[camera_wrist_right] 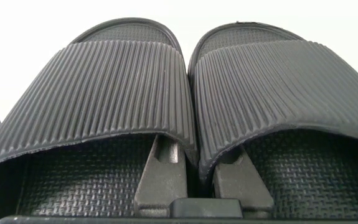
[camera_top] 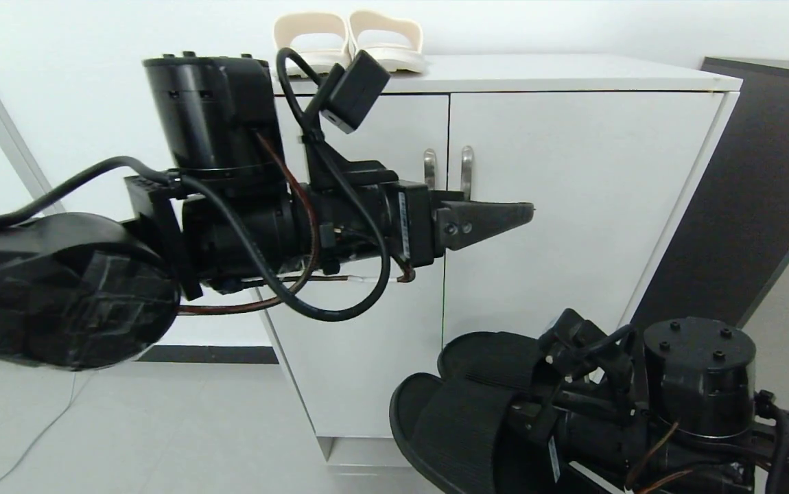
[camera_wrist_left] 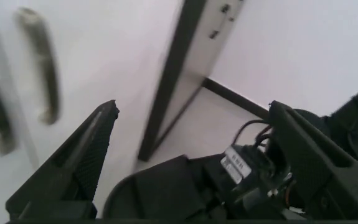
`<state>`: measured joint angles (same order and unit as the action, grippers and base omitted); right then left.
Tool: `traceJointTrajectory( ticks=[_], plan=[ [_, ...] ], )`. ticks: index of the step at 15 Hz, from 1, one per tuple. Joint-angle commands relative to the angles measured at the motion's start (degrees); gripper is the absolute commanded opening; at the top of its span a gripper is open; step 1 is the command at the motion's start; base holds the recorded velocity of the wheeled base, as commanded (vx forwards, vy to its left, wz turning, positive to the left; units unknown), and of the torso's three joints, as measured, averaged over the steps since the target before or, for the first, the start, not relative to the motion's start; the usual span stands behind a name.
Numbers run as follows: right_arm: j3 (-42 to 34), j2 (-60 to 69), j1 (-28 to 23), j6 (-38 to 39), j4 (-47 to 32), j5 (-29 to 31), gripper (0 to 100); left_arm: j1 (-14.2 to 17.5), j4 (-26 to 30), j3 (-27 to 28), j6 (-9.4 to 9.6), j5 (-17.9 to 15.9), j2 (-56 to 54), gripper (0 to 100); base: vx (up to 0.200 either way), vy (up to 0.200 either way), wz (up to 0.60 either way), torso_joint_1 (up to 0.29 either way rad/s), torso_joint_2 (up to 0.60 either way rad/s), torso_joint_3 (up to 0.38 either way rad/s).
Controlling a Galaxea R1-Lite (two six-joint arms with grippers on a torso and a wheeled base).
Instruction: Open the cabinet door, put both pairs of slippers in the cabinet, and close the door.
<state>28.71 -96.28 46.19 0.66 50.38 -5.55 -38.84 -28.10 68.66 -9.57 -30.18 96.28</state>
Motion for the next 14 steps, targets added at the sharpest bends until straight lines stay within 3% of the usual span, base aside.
traceJointTrajectory(
  ticks=[1, 2, 3, 6, 9, 14],
  plan=[
    [-0.14, -0.57, 0.04, 0.04, 0.07, 0.01, 0, 0.17, -0.11, 3.50, -2.47, -2.78, 4.27, 100, 0.000, 0.000, 0.00, 0.000, 0.00, 0.000],
    [-0.32, -0.66, -0.05, 0.04, 0.07, 0.01, 0, 0.52, -0.29, 5.52, -5.90, -4.09, 5.06, 100, 0.000, 0.000, 0.00, 0.000, 0.00, 0.000],
    [-0.41, -0.75, 0.04, 0.04, 0.07, 0.01, 0, 1.05, -0.29, 6.75, -6.51, -4.09, 5.85, 100, 0.000, 0.000, 0.00, 0.000, 0.00, 0.000],
    [-0.41, -0.75, -0.05, 0.04, 0.07, 0.01, 0, 1.49, -0.11, 8.07, -6.16, -0.58, 7.25, 100, 0.000, 0.000, 0.00, 0.000, 0.00, 0.000],
    [-0.41, -0.75, 0.04, -0.04, 0.07, 0.10, 0, 1.40, -0.11, 9.13, -3.35, 6.28, 8.75, 100, 0.000, 0.000, 0.00, 0.000, 0.00, 0.000],
    [-0.41, -0.75, -0.14, 0.04, 0.07, 0.10, 0, 1.66, -0.03, 9.48, -3.26, 10.50, 8.92, 100, 0.000, 0.000, 0.00, 0.000, 0.00, 0.000]
  ],
)
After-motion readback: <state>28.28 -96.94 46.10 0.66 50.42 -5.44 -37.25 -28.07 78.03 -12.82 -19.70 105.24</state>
